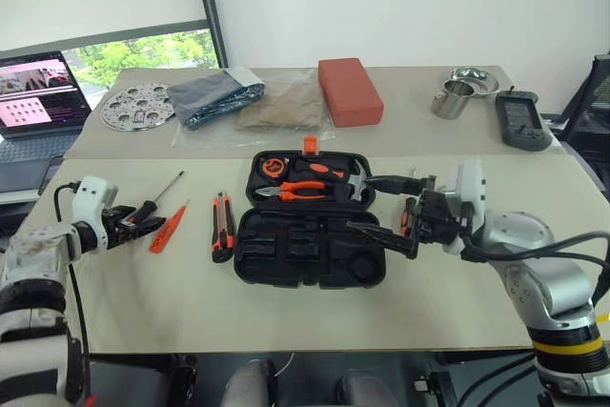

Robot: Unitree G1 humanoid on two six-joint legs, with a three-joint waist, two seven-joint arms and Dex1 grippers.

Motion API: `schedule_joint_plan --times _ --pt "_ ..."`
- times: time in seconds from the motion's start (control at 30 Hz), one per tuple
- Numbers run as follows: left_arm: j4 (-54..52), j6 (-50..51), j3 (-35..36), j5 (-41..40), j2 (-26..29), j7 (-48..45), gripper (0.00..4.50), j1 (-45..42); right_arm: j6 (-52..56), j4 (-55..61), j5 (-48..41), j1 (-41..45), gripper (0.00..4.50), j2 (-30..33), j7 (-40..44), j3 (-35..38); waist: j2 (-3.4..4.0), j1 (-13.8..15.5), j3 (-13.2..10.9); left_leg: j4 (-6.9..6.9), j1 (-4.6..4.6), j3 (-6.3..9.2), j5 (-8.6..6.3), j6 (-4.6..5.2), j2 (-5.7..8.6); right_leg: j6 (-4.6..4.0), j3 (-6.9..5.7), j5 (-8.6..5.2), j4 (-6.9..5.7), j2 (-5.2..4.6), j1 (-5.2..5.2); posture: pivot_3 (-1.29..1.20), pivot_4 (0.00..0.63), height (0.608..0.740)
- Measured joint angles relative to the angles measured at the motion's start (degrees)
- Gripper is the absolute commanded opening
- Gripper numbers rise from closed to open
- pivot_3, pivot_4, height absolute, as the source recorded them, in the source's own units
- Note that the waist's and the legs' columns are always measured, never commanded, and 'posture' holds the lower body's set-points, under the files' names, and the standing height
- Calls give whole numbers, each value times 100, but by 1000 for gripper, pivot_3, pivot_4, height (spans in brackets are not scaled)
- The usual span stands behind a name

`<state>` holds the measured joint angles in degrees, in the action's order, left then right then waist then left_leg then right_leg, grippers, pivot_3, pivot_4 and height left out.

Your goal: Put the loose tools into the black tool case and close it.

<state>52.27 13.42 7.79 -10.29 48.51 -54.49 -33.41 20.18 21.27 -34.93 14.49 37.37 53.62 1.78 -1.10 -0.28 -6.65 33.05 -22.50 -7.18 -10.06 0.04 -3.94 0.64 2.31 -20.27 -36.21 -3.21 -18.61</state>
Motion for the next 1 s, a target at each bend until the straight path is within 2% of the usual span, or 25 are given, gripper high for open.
schedule_joint_plan --times 0.03,0.13,0.2,0.23,0.3,0.57,0.73,0.87,1.0 --pt "138 -95 -37 85 22 -18 3000 -70 22 41 -3 -27 4500 0 -18 8 0 -2 0 1 0 0 0 0 0 0 1 0 -1 -1 0 0 150 740" --pt "457 -303 -124 247 36 -68 2071 -277 31 135 -9 -142 4500 1 -51 77 0 -2 0 2 0 -1 0 1 1 0 2 0 -2 -4 0 0 150 740" --pt "517 -351 -128 283 37 -91 1738 -309 31 140 -8 -180 4500 2 -55 102 0 -2 0 2 -1 -1 0 1 1 0 1 0 -2 -4 0 0 150 740" --pt "631 -422 -136 337 38 -131 1241 -377 31 140 -7 -217 4500 3 -51 120 0 -2 0 3 0 -1 0 1 1 0 1 0 -3 -4 0 0 150 740" --pt "725 -533 -142 369 37 -147 897 -416 23 141 -8 -225 4500 3 -20 135 0 -3 0 5 0 -1 0 2 0 0 1 0 -6 -2 0 0 150 740" --pt "613 -987 -2 170 -11 -818 893 -830 -159 133 -195 -193 4500 -65 251 374 -5 29 1 70 -66 7 -3 7 -4 0 -11 0 -62 9 -59 0 150 740" --pt "-269 -982 -135 -9 -98 -1853 893 -1624 309 52 -604 -600 4500 405 365 869 -3 116 2 78 -71 7 -2 11 1 0 -21 0 -55 7 -47 0 150 740" --pt "-1095 -984 -793 42 -680 -2575 893 -1889 495 -5 -684 -833 4500 526 321 1141 37 76 25 82 -62 3 -2 11 7 1 -1 -1 -55 18 -43 0 150 740" --pt "-1206 -1025 -1395 232 -1272 -2847 893 -1888 481 45 -628 -1100 4500 543 252 1383 34 -8 20 89 -75 21 4 1 -12 1 23 0 -56 61 -50 0 150 740"
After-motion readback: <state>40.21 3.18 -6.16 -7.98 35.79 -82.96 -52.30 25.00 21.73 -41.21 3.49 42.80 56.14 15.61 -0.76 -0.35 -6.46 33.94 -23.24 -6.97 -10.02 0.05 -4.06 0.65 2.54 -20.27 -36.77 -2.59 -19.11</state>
